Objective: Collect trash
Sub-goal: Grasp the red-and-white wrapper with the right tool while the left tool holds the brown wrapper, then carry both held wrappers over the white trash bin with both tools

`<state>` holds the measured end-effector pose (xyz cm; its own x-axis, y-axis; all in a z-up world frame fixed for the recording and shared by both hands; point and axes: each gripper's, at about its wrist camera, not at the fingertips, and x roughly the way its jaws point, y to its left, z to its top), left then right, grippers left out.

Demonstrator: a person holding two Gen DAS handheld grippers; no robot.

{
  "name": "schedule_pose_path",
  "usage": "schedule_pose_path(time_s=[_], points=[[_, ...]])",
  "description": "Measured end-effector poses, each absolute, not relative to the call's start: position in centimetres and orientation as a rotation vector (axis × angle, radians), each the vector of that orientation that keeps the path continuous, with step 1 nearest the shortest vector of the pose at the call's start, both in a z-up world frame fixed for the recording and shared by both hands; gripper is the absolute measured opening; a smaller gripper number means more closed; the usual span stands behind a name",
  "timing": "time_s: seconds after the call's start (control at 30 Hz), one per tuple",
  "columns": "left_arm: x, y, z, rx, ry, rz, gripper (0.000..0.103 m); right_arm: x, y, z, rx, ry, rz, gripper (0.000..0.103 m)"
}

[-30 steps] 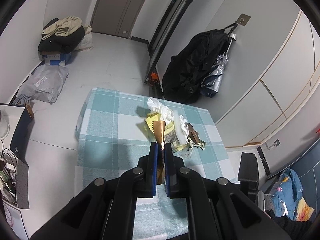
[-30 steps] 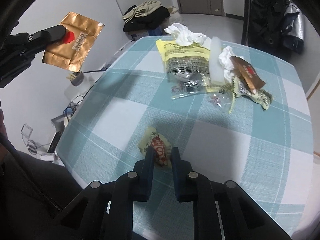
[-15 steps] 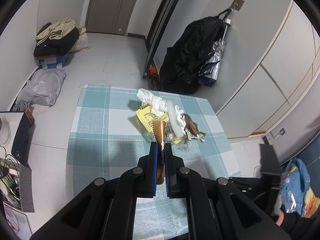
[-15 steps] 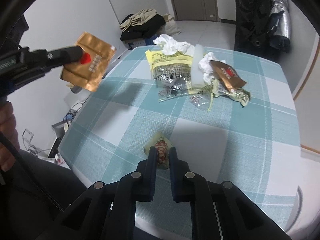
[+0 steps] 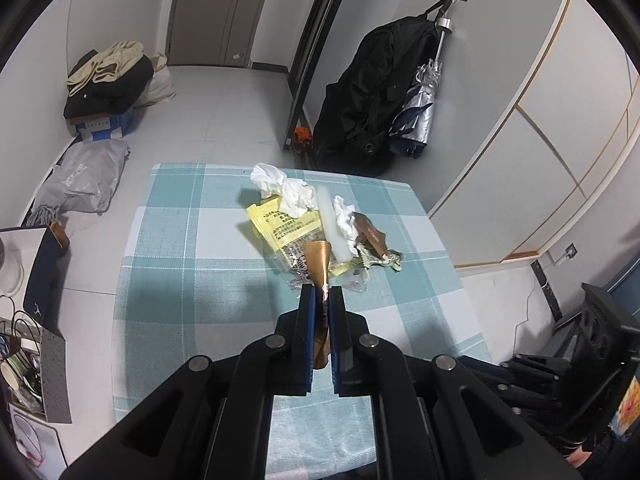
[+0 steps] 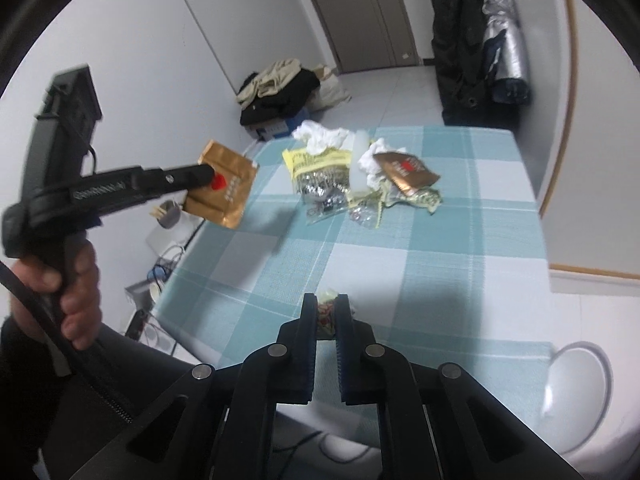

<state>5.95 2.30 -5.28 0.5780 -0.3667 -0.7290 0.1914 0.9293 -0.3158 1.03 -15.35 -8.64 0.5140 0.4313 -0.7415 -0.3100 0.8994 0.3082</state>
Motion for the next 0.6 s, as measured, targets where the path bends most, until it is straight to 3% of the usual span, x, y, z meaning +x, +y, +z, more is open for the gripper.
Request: schedule_pose_path(time_s=[0.3, 0.6], points=[[5.3, -1.7, -4.9, -0.165, 0.918, -0.355, 0.002, 0.4, -18.5, -6.9, 0.23, 0.872, 0.431, 0.007], [4.7, -5.9, -3.8, -0.167, 0.917, -0.415, 0.002, -1.7, -25.4, -1.5, 0.294, 0.722, 0.37, 0.006]])
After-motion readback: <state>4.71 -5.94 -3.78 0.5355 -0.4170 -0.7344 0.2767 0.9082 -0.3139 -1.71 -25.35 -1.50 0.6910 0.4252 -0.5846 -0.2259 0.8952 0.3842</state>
